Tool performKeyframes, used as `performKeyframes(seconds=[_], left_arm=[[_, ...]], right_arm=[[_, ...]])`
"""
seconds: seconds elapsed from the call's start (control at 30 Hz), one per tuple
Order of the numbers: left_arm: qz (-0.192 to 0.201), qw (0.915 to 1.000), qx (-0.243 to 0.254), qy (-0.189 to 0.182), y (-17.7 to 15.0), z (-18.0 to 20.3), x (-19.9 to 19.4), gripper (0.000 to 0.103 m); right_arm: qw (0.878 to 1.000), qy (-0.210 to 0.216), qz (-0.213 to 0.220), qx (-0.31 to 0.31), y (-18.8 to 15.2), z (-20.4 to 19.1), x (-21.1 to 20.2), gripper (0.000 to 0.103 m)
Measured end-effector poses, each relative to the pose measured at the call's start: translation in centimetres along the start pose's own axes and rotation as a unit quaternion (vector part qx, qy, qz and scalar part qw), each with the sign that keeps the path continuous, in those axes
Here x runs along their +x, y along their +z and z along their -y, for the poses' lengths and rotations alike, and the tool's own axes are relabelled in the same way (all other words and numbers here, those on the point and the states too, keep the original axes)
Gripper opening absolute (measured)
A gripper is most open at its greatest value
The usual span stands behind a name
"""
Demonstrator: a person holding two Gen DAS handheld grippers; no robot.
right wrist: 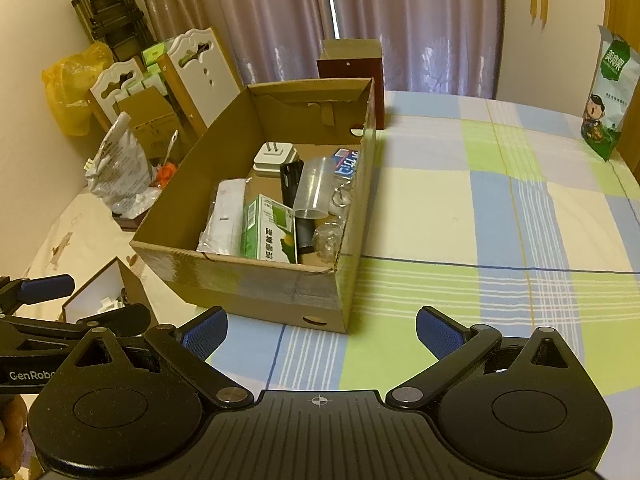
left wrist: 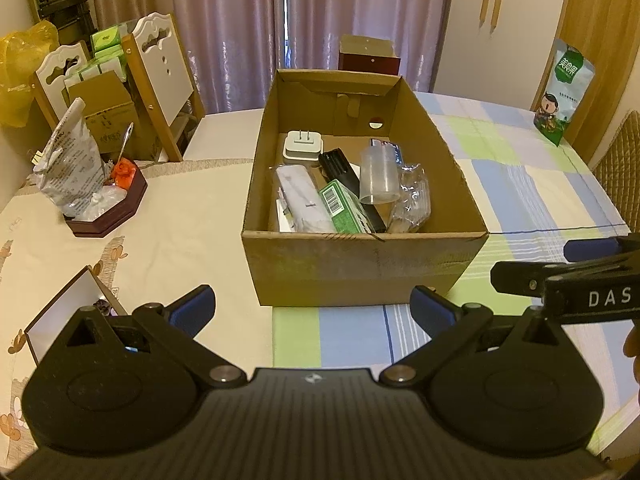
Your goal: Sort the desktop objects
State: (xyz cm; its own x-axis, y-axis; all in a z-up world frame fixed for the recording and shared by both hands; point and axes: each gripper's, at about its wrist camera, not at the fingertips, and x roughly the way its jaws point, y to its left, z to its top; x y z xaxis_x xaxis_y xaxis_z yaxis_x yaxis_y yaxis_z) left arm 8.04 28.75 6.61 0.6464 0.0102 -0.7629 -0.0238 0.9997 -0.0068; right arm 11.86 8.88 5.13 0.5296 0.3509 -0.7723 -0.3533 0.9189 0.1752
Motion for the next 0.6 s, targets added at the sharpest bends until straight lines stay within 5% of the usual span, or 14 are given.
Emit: performKeyframes(seconds=[0.6], left_arm=[[-0.006, 1.0, 0.0, 0.001, 0.32, 0.22, 0.91, 0.102]], right_arm=[[1.0, -0.005, -0.003, 0.004, 0.2, 0.48, 0.38, 0.103]])
